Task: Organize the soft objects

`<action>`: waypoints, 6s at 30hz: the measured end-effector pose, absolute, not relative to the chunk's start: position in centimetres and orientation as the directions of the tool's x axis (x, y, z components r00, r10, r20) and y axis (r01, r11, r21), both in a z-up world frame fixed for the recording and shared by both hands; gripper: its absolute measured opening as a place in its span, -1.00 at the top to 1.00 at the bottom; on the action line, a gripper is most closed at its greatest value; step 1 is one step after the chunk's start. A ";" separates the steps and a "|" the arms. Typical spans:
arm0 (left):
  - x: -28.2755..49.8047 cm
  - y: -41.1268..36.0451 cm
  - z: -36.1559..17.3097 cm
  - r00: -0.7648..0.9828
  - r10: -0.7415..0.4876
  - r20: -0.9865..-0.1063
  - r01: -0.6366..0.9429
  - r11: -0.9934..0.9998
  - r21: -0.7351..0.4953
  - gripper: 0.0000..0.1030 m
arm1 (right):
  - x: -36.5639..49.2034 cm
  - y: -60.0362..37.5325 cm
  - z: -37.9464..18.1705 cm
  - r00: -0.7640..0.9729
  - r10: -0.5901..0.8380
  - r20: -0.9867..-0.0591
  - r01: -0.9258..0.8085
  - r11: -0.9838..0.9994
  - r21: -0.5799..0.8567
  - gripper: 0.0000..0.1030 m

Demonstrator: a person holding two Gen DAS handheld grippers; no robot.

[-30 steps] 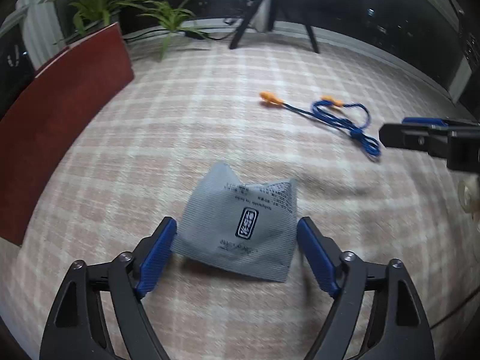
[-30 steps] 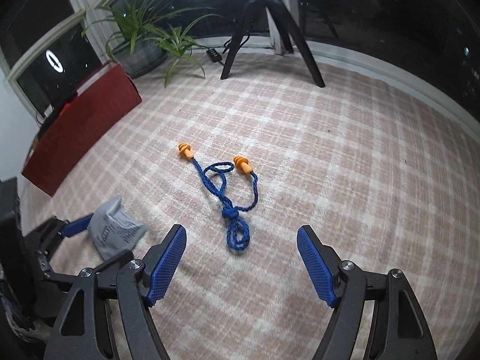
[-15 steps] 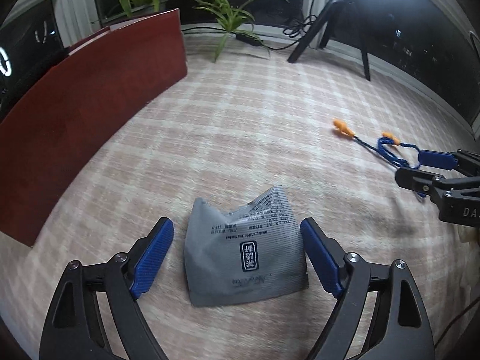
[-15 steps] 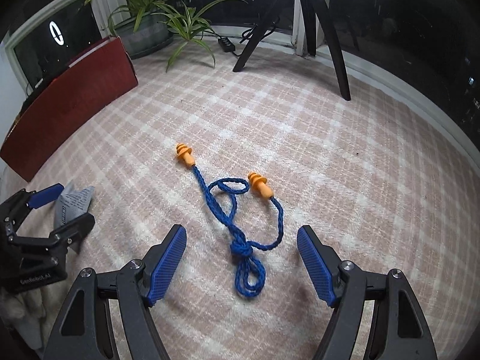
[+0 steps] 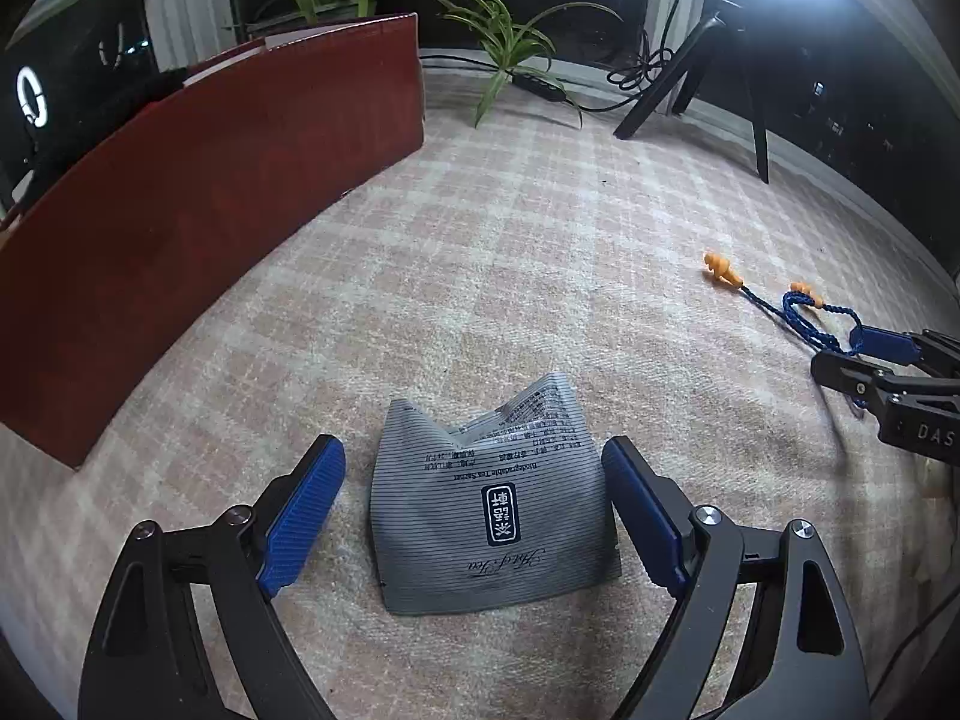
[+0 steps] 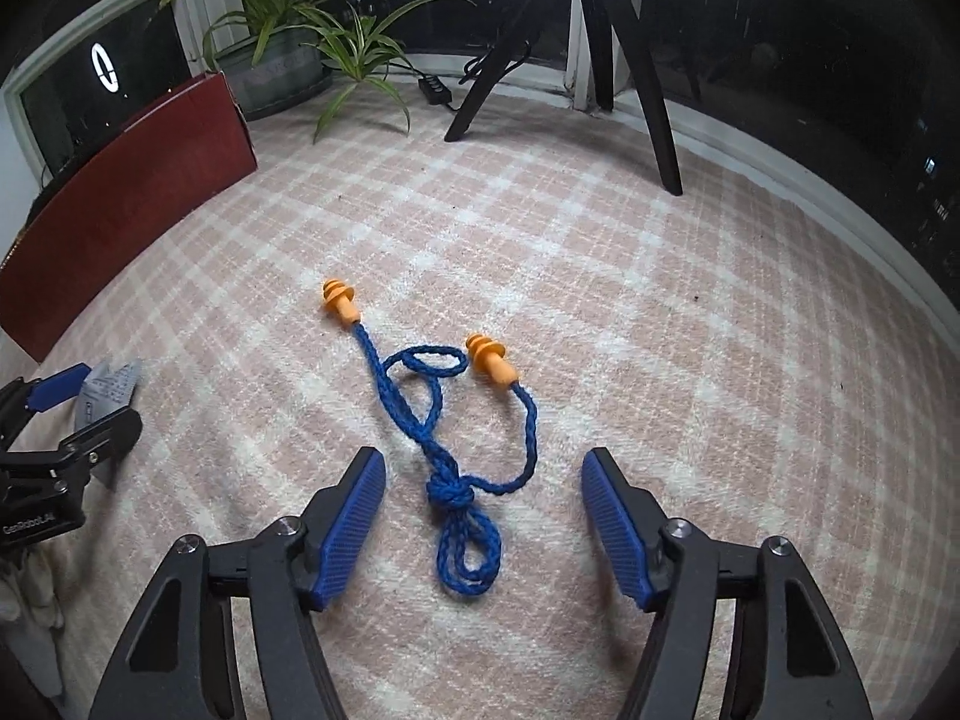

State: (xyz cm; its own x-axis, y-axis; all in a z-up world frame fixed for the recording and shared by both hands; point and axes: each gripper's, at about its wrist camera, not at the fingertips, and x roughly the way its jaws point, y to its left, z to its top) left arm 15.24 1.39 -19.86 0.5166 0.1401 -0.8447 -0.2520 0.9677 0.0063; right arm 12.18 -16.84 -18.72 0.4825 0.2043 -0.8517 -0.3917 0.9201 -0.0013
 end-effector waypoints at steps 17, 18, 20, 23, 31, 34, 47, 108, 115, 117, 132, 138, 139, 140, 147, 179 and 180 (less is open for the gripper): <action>13.3 2.9 -19.1 0.539 0.086 -0.838 -0.275 0.958 -0.079 -0.11 | 11.8 -16.4 -18.3 0.495 0.221 -0.840 -0.390 0.921 0.012 0.78; 13.1 3.1 -19.1 0.541 0.073 -0.838 -0.280 0.955 -0.098 -0.10 | 11.7 -16.3 -18.2 0.497 0.226 -0.838 -0.393 0.919 0.015 0.79; 12.9 3.5 -19.0 0.545 0.053 -0.837 -0.287 0.950 -0.126 -0.06 | 11.4 -16.2 -18.0 0.499 0.231 -0.835 -0.397 0.918 0.016 0.80; 12.8 3.8 -19.0 0.547 0.045 -0.836 -0.296 0.944 -0.143 -0.04 | 11.3 -16.0 -17.7 0.508 0.226 -0.831 -0.402 0.916 0.003 0.80; 12.5 4.0 -18.5 0.556 0.038 -0.830 -0.309 0.937 -0.164 -0.03 | 10.8 -16.7 -16.4 0.530 0.246 -0.812 -0.392 0.920 0.023 0.82; 12.5 4.0 -18.2 0.561 0.039 -0.827 -0.308 0.937 -0.164 -0.03 | 10.8 -17.3 -16.1 0.532 0.261 -0.805 -0.381 0.923 0.048 0.82; 12.0 3.8 -15.1 0.622 0.042 -0.782 -0.274 0.947 -0.167 -0.02 | 8.6 -18.3 -11.0 0.601 0.339 -0.724 -0.376 0.919 0.118 0.83; 22.7 26.4 -2.7 0.685 -0.100 -0.721 -0.091 0.971 -0.221 -0.02 | 14.0 10.7 3.8 0.619 0.510 -0.597 -0.569 0.816 0.106 0.85; 27.5 28.0 -4.9 0.630 -0.154 -0.761 -0.116 0.950 -0.289 -0.02 | 17.7 12.7 0.3 0.575 0.497 -0.650 -0.571 0.813 0.117 0.85; 28.6 28.6 -5.8 0.610 -0.173 -0.773 -0.134 0.939 -0.317 -0.02 | 18.3 13.2 -0.5 0.564 0.493 -0.663 -0.571 0.812 0.118 0.85; 31.9 30.2 -8.5 0.562 -0.202 -0.802 -0.175 0.919 -0.353 -0.33 | 19.6 15.4 -3.9 0.508 0.482 -0.714 -0.582 0.803 0.129 0.39; 32.1 30.1 -8.6 0.544 -0.201 -0.815 -0.183 0.919 -0.349 -0.41 | 19.3 14.8 -3.4 0.520 0.499 -0.693 -0.575 0.804 0.147 -0.17; 32.1 30.1 -8.6 0.542 -0.201 -0.816 -0.184 0.919 -0.348 -0.41 | 19.2 14.7 -3.4 0.521 0.497 -0.694 -0.575 0.805 0.146 -0.18; 32.1 30.1 -8.6 0.541 -0.199 -0.817 -0.186 0.919 -0.348 -0.42 | 19.1 14.6 -3.3 0.522 0.496 -0.694 -0.574 0.806 0.145 -0.18; 31.6 30.0 -8.2 0.543 -0.189 -0.818 -0.186 0.923 -0.337 -0.42 | 18.3 13.9 -3.3 0.515 0.502 -0.694 -0.568 0.807 0.162 -0.18; 12.8 26.1 0.9 0.690 0.033 -0.723 -0.175 0.977 -0.122 -0.55 | 7.0 9.7 -2.0 0.471 0.579 -0.666 -0.647 0.740 0.186 -0.53; 12.3 26.0 1.0 0.691 0.036 -0.722 -0.177 0.977 -0.120 -0.55 | 6.8 9.5 -2.0 0.471 0.579 -0.666 -0.643 0.742 0.191 -0.54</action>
State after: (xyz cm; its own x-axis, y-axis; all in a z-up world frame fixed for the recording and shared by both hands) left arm 12.29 26.00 0.96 0.6910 0.0362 -0.7220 -0.1765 0.9770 -0.1199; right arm 6.76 9.50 -2.04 0.4707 0.5790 -0.6657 -0.6429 0.7418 0.1906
